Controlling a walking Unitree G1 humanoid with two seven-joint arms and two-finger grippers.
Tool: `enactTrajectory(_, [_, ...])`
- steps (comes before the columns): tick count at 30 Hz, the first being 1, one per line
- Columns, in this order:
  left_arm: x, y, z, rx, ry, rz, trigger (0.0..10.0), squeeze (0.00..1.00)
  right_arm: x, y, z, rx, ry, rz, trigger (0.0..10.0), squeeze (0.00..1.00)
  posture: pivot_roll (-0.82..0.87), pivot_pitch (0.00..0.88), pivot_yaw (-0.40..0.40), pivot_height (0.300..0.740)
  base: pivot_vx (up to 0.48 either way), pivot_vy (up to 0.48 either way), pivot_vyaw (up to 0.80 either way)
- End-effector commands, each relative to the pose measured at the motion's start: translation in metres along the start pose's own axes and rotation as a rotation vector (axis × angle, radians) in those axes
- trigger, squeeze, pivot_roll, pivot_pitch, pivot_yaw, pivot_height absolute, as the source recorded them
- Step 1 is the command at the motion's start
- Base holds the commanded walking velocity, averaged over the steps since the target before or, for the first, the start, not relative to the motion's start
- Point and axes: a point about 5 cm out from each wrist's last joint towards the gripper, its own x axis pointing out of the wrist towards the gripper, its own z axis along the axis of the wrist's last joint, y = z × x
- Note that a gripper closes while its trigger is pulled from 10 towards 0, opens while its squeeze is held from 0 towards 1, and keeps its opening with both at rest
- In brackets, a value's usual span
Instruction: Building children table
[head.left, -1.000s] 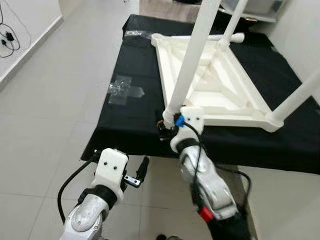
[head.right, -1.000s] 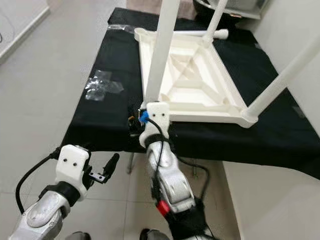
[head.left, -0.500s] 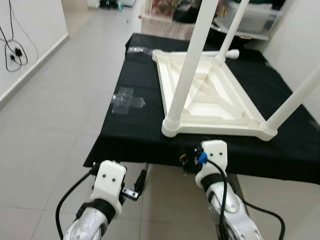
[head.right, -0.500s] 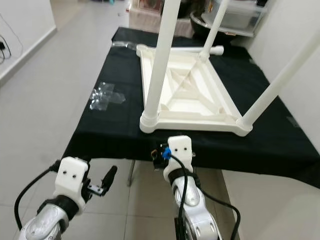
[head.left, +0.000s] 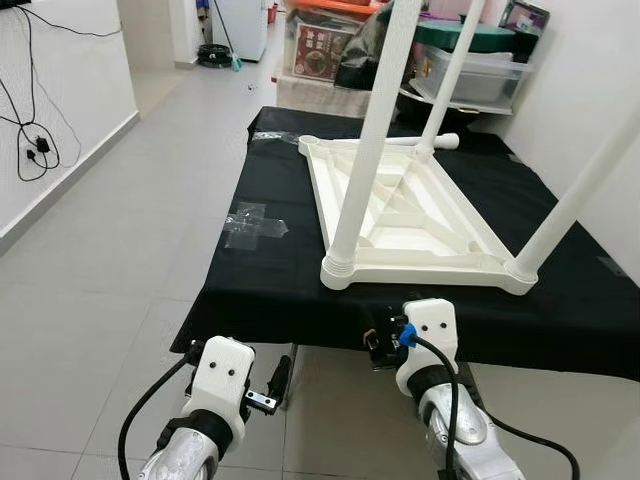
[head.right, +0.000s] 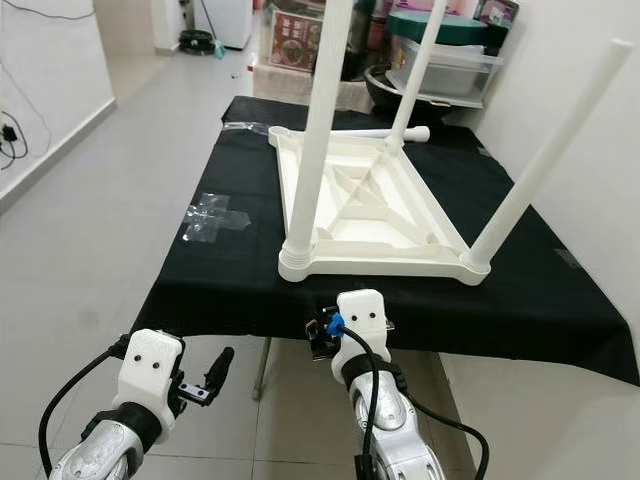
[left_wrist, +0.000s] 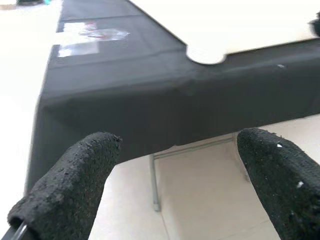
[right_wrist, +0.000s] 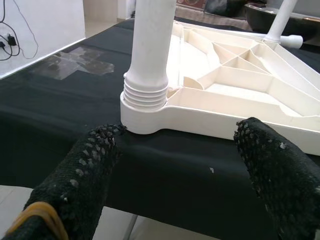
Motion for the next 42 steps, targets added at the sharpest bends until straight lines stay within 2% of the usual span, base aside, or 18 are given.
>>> enactTrajectory(1, [0.002,-0.003,-0.001,-0.018,-0.004,-0.008,10.0,0.0,0.001,-0.004,-0.003,-0.014,0.02,-0.015,10.0,0.0,0.11,0.025,-0.133,0.74,0.33,-0.345,0.0])
enactTrajectory(8, [0.004,-0.002,-0.002,-0.021,0.004,-0.007,10.0,0.0,0.004,-0.005,-0.002,-0.004,0.022,-0.031,10.0,0.0,0.12,0.036,-0.133,0.74,0.32,-0.318,0.0])
enactTrajectory(16, [0.006,0.002,-0.003,-0.036,0.01,0.011,10.0,0.0,0.008,-0.006,-0.002,0.024,0.033,-0.031,10.0,0.0,0.12,0.045,-0.129,0.74,0.0,0.0,0.0])
enactTrajectory(19, [0.006,0.003,-0.002,-0.055,0.009,0.018,10.0,0.0,0.018,-0.008,0.006,0.069,0.01,0.041,10.0,0.0,0.12,0.051,-0.127,0.74,0.0,0.0,0.0])
enactTrajectory(22, [0.006,0.004,-0.003,-0.062,0.01,0.025,10.0,0.0,0.024,-0.01,0.011,0.076,-0.004,0.07,10.0,0.0,0.12,0.051,-0.127,0.74,0.0,0.0,0.0])
enactTrajectory(25, [0.005,0.003,-0.001,-0.059,0.003,0.019,10.0,0.0,0.044,-0.024,0.026,0.071,-0.052,0.118,10.0,0.0,0.12,0.06,-0.129,0.74,0.0,0.0,0.0])
enactTrajectory(28, [0.005,0.002,0.0,-0.063,0.001,0.016,10.0,0.0,0.053,-0.031,0.033,0.085,-0.065,0.162,10.0,0.0,0.12,0.067,-0.133,0.74,0.0,0.0,0.0])
enactTrajectory(29, [0.004,0.002,0.001,-0.068,0.0,0.013,10.0,0.0,0.062,-0.039,0.04,0.073,-0.084,0.191,10.0,1.0,0.12,0.074,-0.135,0.74,0.0,0.0,0.0])
enactTrajectory(30, [0.003,0.001,0.001,-0.073,-0.001,0.012,10.0,0.0,0.069,-0.046,0.046,0.083,-0.093,0.229,10.0,1.0,0.12,0.079,-0.136,0.74,0.0,0.0,0.0])
enactTrajectory(32, [0.003,0.001,0.001,-0.073,-0.001,0.012,10.0,0.0,0.069,-0.046,0.046,0.083,-0.093,0.229,10.0,1.0,0.12,0.079,-0.136,0.74,0.0,0.0,0.0])
enactTrajectory(33, [0.002,0.0,0.002,-0.077,-0.003,0.01,10.0,0.0,0.074,-0.052,0.052,0.082,-0.096,0.279,10.0,1.0,0.13,0.09,-0.138,0.74,0.0,0.0,0.0])
enactTrajectory(36, [0.0,0.0,0.003,-0.08,-0.004,0.007,10.0,0.0,0.079,-0.059,0.057,0.075,-0.089,0.316,10.0,1.0,0.13,0.096,-0.14,0.74,0.0,0.0,0.0])
enactTrajectory(37, [-0.005,-0.002,0.006,-0.081,-0.008,-0.003,10.0,0.0,0.084,-0.075,0.069,0.069,-0.084,0.418,10.0,0.0,0.14,0.116,-0.144,0.74,0.0,0.0,0.0])
enactTrajectory(42, [-0.008,-0.004,0.007,-0.074,-0.008,-0.011,10.0,0.0,0.084,-0.088,0.078,0.049,-0.076,0.514,10.0,0.0,0.14,0.117,-0.143,0.74,0.0,0.0,0.0])
